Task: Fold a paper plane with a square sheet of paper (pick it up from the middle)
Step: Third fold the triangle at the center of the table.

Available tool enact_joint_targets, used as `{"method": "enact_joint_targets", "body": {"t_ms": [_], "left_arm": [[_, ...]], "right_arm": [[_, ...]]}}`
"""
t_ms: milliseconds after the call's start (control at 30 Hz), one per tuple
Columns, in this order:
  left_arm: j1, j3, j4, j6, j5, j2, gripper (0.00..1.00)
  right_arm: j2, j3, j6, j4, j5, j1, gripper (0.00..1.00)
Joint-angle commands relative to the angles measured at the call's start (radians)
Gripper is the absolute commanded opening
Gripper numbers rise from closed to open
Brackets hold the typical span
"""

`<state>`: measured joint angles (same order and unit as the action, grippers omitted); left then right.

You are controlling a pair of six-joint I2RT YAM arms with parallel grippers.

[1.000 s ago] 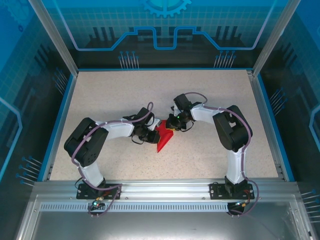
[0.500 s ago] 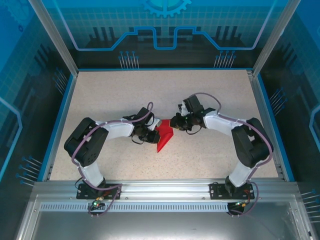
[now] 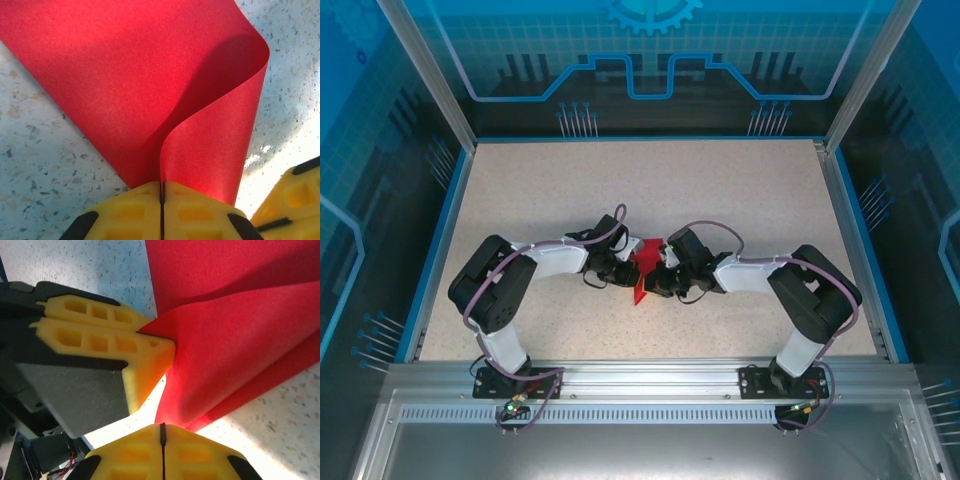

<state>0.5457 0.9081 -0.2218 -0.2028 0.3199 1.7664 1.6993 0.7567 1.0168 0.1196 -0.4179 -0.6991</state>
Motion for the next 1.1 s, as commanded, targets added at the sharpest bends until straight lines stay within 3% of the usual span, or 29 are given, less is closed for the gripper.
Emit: {"method": "enact_joint_targets", "body": {"t_ms": [0,800,1067], "left_arm": [[-0.003,-0.015,-0.025,0.026,-0.025,0.047,0.08],[-0.003,-0.012,-0.030,0.029,-0.026,0.057,0.08],[-0.004,-0.012,-0.031,0.029,-0.024,0.059,0.08]], "right_arm": [[0.026,-0.011,0.039,0.075,-0.015,-0.021,0.06],[0.098,-0.064,0.045,0.134,0.010,-0.042,0.08],[0.004,-0.084,0.048,0.133,0.009,-0.055,0.09]]}}
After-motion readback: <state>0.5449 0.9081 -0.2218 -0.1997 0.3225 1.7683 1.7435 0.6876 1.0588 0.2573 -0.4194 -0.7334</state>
